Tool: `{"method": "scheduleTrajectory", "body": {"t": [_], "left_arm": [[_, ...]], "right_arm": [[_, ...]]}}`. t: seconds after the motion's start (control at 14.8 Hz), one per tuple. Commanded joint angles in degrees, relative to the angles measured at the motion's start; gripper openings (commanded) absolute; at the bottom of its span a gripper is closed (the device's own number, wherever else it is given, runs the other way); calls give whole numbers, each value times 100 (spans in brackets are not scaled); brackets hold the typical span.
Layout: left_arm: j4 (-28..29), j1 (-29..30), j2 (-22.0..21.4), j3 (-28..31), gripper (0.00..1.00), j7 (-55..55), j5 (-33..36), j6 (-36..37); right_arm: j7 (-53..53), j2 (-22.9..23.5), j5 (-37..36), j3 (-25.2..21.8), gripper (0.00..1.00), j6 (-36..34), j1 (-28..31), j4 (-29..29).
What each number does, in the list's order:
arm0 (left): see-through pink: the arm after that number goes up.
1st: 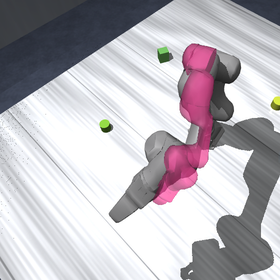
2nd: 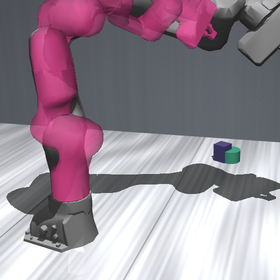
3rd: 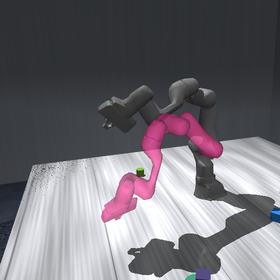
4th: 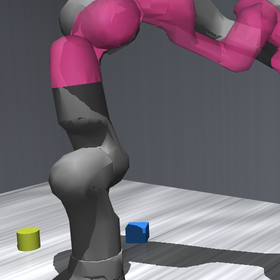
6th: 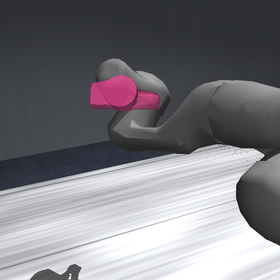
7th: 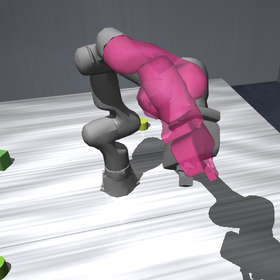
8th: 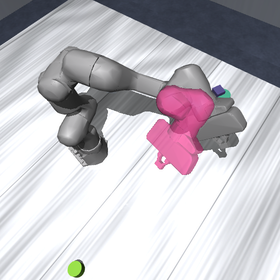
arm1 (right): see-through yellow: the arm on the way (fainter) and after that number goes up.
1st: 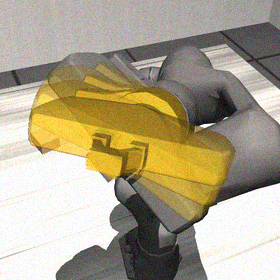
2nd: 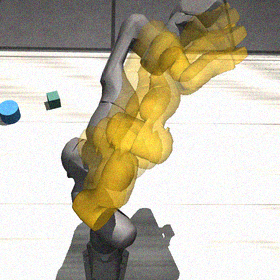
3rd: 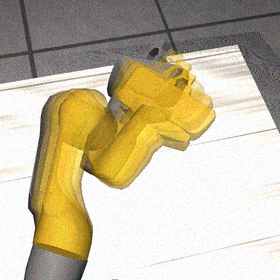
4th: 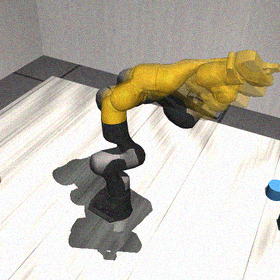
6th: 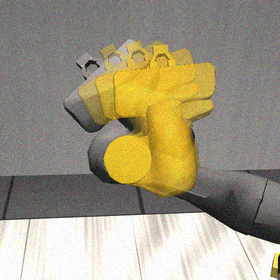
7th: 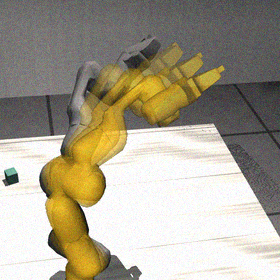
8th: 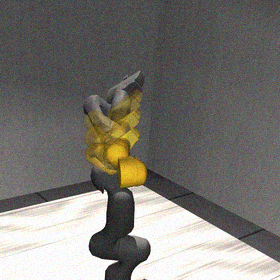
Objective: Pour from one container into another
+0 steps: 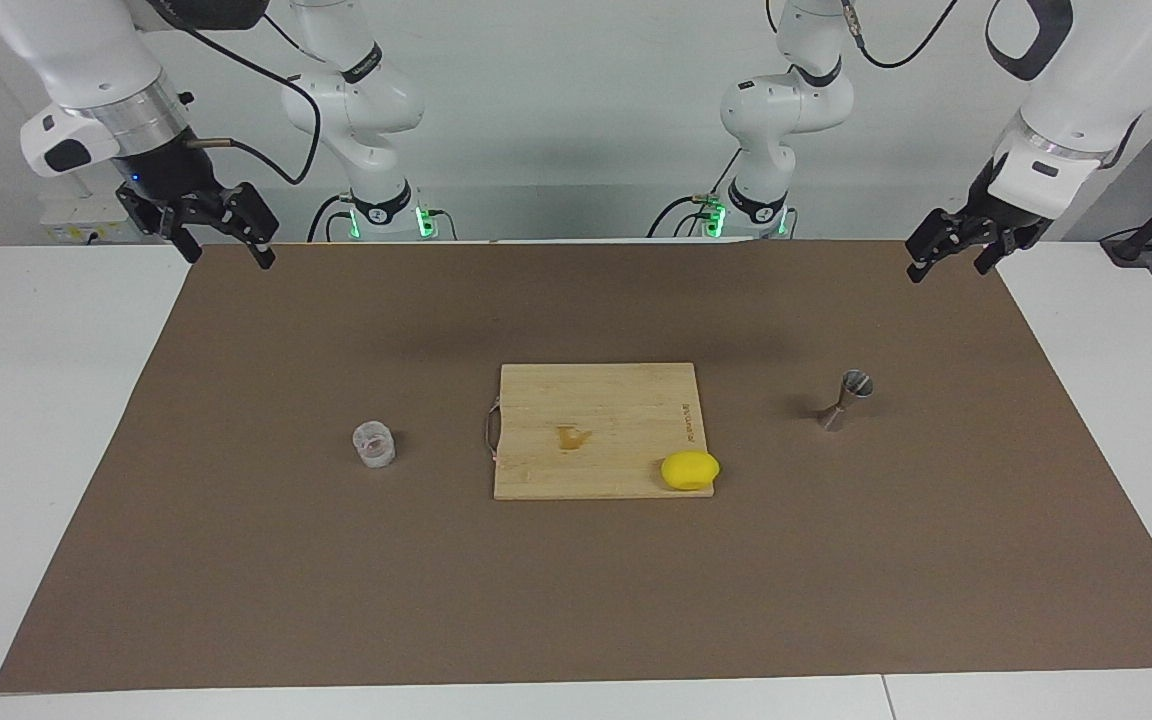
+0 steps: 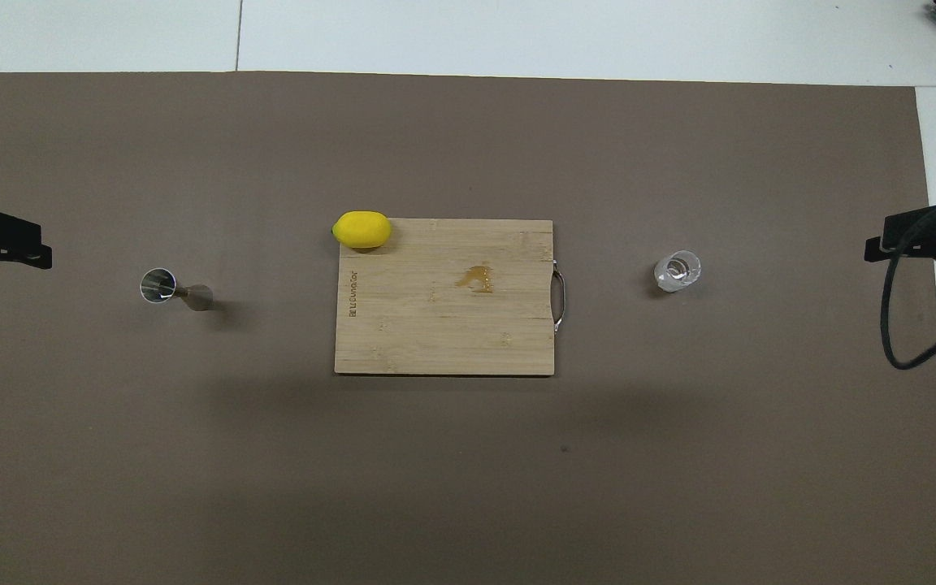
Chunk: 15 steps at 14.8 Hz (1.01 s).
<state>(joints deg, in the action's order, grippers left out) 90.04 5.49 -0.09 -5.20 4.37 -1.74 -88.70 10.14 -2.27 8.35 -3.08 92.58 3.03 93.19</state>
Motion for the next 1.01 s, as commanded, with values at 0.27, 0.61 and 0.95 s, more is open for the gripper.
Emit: {"method": "scheduleTrajectory", "body": {"t": [0.27,0.61,0.95], "left_arm": [[198,-12,-149,-34,100,-24,-72,-270],[225,14,-167,-78,100,-24,-72,-182],[198,48,-210,-87,100,-42,-72,-165]], "right_arm": [[962,-10,1168,27,100,1902,215,1709],[1886,568,2808,26,100,1993,618,2027],[2448,930,4294,27,100,1782,961,2273]]}}
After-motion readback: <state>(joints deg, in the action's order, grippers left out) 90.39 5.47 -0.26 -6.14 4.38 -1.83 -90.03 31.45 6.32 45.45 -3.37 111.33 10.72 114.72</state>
